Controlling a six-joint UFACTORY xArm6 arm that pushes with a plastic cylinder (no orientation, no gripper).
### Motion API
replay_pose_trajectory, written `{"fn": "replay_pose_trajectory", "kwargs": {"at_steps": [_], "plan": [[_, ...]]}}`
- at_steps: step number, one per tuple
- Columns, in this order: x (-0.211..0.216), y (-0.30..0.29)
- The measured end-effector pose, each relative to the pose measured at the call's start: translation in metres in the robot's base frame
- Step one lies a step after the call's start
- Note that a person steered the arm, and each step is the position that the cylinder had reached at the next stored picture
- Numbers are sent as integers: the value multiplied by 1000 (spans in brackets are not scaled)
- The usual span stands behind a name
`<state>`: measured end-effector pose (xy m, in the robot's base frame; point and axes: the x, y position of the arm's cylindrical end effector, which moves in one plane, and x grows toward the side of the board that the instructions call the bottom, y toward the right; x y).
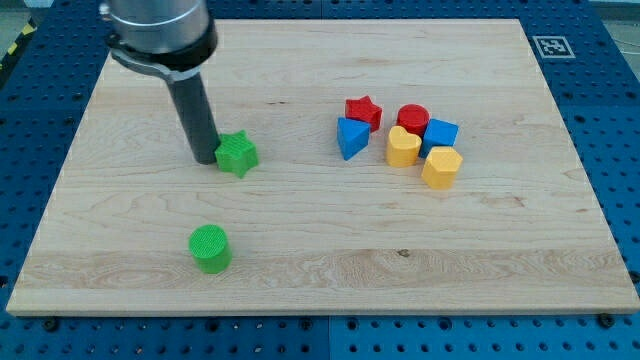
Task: Push the green star towards right side
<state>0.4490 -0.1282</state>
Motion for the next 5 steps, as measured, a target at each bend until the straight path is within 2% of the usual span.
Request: {"fn": "replay_pose_trajectory", "kwargs": {"at_steps": [2,5], "plan": [[0,54],[0,90]]}}
